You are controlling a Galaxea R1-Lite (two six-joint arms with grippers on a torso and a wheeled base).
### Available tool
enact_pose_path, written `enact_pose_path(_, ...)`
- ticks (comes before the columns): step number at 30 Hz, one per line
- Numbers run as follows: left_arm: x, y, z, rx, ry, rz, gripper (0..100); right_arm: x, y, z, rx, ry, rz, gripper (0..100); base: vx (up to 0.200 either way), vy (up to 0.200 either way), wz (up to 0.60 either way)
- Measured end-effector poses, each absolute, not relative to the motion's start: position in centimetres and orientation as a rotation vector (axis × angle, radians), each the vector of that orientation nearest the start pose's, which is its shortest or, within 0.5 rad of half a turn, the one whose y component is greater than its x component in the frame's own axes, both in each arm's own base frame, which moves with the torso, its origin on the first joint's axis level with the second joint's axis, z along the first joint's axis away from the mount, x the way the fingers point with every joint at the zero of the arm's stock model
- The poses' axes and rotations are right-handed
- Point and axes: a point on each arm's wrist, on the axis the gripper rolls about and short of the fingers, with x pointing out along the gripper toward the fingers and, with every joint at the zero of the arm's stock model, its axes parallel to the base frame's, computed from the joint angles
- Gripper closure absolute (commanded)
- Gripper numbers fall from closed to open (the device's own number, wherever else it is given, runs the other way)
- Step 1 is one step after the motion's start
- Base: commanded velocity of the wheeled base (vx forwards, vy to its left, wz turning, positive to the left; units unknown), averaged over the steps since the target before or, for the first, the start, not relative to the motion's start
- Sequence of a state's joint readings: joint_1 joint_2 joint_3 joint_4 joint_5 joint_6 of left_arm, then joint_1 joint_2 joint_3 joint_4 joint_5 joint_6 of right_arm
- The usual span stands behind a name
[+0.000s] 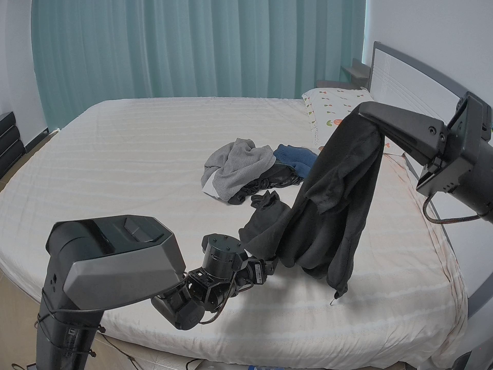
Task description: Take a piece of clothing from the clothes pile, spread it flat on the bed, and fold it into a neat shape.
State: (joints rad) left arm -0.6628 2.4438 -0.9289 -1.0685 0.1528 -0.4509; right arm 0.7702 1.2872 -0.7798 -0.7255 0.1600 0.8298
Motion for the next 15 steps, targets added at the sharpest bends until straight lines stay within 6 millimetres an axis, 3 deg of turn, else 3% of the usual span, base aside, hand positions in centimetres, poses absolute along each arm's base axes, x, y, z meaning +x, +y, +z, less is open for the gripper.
enact_pose_path(4,33.3,-24.6,-3.1,-0.271,0.514,-0.371,0,14.6,14.2,29.1,0.834,0.175,0.948,100,0.0,0.0,0.0)
enact_pose_path(5,33.6,-24.6,-3.2,-0.279,0.513,-0.363,100,14.8,14.0,29.0,0.835,0.171,0.938,100,0.0,0.0,0.0)
enact_pose_path(15,35.1,-23.7,-4.2,-0.378,0.532,-0.302,100,16.0,12.8,27.4,0.829,0.198,0.845,100,0.0,0.0,0.0)
